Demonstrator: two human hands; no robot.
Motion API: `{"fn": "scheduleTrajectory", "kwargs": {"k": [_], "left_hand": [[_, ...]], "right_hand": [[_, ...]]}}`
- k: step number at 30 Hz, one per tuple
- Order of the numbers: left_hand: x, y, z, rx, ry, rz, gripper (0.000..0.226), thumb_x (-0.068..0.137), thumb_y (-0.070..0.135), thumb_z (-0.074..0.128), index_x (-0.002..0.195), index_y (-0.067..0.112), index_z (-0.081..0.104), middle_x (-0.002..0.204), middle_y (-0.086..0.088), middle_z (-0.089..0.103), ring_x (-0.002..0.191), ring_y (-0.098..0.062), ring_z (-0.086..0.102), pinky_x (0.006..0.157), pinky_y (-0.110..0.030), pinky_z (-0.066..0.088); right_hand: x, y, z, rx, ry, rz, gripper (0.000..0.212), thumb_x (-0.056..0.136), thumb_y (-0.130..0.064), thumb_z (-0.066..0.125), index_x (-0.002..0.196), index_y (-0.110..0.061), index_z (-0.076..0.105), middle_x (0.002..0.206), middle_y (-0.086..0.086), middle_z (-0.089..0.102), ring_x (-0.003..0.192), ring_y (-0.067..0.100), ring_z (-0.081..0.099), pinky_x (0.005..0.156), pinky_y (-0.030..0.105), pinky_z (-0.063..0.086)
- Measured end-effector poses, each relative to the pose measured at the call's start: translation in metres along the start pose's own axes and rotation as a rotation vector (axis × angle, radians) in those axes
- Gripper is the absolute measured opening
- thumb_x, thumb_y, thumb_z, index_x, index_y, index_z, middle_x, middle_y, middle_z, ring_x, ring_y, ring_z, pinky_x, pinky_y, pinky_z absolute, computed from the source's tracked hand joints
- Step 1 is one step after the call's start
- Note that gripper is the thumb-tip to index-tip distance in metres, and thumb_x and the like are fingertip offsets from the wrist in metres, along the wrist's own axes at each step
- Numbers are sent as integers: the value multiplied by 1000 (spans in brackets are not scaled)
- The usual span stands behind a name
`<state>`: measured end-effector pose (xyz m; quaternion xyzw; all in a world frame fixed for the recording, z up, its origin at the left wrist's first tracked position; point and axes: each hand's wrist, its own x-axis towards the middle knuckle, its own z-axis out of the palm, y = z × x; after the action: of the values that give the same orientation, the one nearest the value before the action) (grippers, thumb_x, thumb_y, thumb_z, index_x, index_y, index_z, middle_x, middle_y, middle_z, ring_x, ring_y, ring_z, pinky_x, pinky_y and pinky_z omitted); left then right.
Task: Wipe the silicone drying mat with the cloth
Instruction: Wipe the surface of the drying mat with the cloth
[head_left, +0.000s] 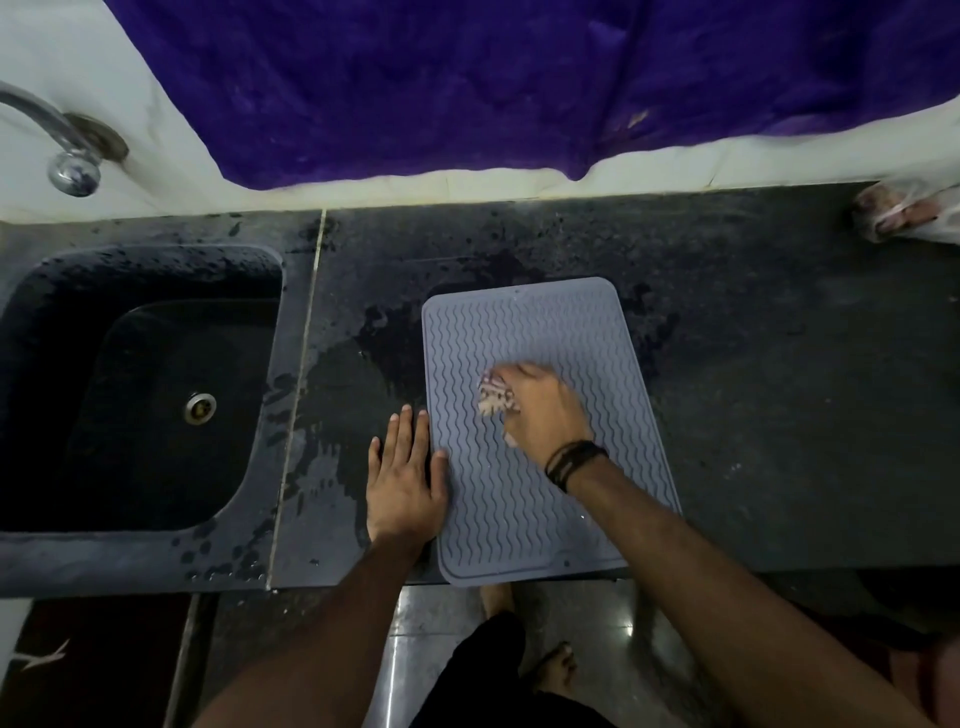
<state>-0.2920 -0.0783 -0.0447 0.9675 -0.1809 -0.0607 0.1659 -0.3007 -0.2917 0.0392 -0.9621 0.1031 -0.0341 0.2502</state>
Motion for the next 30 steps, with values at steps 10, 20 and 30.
{"fn": "scheduleTrajectory", "kwargs": {"k": [10,20,30], "left_hand": [[1,0,1,0,-3,7,64,103,48,17,160,18,20,168,1,11,155,-13,3,126,-45,5],[34,10,-15,61,8,12,63,101,46,30,151,9,39,151,-15,44,139,-32,42,121,-51,20],[100,7,-9,2,11,46,63,104,43,22,158,11,23,166,-11,18,154,-25,12,126,-46,5]], "right_hand": [[-10,11,39,-347,-243,-160,72,92,-3,40,154,-13,4,162,8,3,149,24,-1,120,39,-9],[-34,21,6,-142,-273,-269,65,85,0,56,146,-13,39,153,7,36,143,24,29,118,31,7],[47,14,21,-226,-211,-156,68,83,-2,61,146,-8,37,153,12,35,142,26,29,120,37,16]]}}
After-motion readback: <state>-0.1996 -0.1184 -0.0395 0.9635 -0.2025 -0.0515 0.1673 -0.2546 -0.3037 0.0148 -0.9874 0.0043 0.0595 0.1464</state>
